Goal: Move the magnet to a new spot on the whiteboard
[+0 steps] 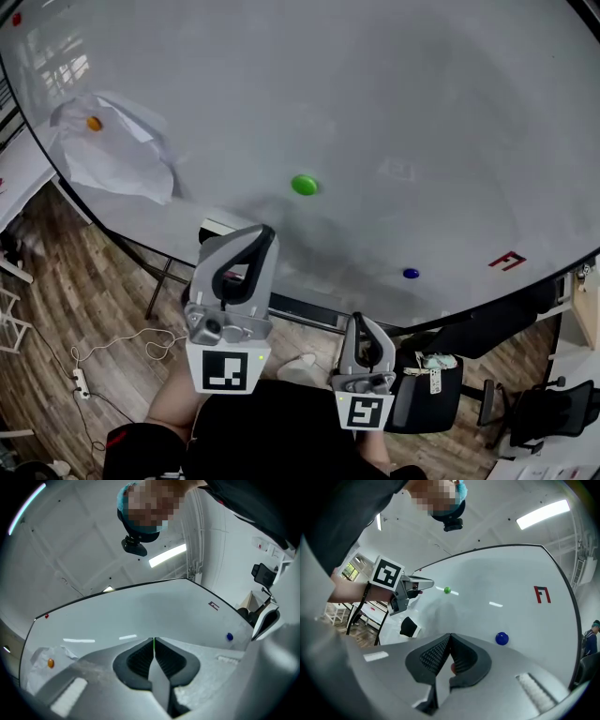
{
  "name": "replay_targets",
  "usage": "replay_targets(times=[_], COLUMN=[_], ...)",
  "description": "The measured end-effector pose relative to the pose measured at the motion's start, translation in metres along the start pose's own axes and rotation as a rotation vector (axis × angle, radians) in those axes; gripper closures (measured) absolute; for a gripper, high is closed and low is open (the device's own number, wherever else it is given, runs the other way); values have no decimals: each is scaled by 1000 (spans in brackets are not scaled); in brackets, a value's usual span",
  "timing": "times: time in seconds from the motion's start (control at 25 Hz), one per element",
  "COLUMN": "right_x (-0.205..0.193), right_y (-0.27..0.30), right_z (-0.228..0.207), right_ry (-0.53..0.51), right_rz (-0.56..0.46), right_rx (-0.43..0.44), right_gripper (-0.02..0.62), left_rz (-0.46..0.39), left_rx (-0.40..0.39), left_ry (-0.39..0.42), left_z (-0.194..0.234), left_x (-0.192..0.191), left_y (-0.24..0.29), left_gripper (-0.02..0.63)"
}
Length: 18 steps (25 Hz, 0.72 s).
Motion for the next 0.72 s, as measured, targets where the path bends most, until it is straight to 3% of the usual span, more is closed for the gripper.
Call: replay_targets(times=[0.72], right_x=[20], right_y=[-25], right_z=[46], right_ry=[-30], right_rz=[-21], right_rx=[49], right_gripper=[594], left_rz=[93], left_rx=[-26], left_ry=[-98], left_z=[-3], left_x=[-20], left_y=[-76], left_gripper=[604])
Point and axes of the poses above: the fingertips, and each gripper's own axes: y forward along the fingers, z to its left, x out of its top, the point moved 5 cm from there along -y, backward along the fingers, and after that the axes turned 12 degrees about z, right-handed, at the moved point
